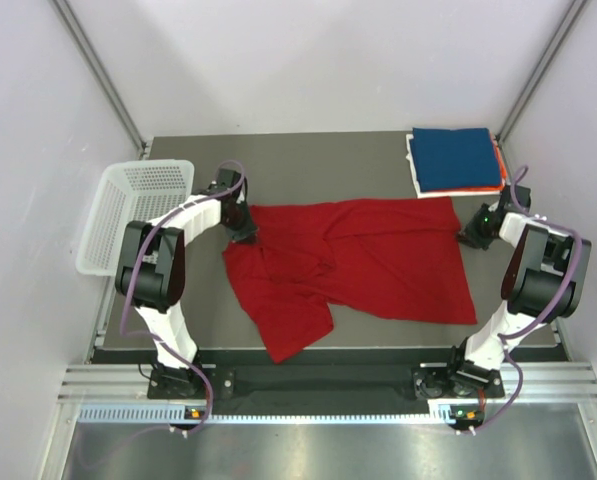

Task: Fold and stack the t-shirts
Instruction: Fold the tshirt

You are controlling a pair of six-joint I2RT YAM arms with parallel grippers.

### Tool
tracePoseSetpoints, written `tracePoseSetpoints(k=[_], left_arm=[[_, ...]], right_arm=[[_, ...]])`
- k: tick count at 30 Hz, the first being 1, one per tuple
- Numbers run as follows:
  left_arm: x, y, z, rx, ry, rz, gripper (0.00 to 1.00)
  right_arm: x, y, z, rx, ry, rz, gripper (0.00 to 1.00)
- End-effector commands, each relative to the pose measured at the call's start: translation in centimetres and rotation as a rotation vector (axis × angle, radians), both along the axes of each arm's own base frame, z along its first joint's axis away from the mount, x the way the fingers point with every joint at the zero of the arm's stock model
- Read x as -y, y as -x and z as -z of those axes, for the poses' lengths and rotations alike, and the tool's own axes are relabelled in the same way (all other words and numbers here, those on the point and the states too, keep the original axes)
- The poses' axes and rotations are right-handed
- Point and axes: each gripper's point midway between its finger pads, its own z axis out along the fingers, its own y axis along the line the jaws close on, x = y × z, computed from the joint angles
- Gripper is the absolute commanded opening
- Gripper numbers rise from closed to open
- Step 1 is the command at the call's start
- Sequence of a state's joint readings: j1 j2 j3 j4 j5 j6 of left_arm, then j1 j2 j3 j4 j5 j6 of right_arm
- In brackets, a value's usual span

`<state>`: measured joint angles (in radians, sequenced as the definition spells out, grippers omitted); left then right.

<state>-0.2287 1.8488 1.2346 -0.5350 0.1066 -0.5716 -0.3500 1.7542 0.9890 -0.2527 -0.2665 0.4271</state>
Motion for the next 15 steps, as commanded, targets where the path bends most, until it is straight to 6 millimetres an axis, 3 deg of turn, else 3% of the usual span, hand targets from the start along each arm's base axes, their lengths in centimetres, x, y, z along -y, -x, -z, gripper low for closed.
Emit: tracePoseSetpoints(k=[1,2,4,9,11,15], left_arm=[[-0.2,-1.7,-1.9,0.063,-0.013,-0.003,0.12],[-0.3,-1.8,-2.1,0.068,-0.016,-0.004,0.04],[-0.5,-2.0,-2.2,0.071,-0.029,-0.008,0.0],[-1.5,-1.6,-2.1,0.044,-0.091,-0.011,0.0],[-2.4,-1.5,-1.6,0.027,-0.142,-0.014,0.05],[-3.1,-1.7,-1.5,0.016,-0.186,-0.025,0.3]], right_arm=[[-0.3,2.5,2.5,-0.123,0.012,-0.012,0.15],[-0.2,2.5,2.6,-0.124,0.013,-0.01,0.07],[-0.3,2.5,2.6,-0.135,0.014,-0.009,0.0],[0.6,2.9,2.5,-0.157,0.044,0.054,0.0],[1.3,3.2,2.0,-0.164,0.08,0.085,0.0],[1.4,3.2,1.6,-0.156,0.081,0.097,0.0]])
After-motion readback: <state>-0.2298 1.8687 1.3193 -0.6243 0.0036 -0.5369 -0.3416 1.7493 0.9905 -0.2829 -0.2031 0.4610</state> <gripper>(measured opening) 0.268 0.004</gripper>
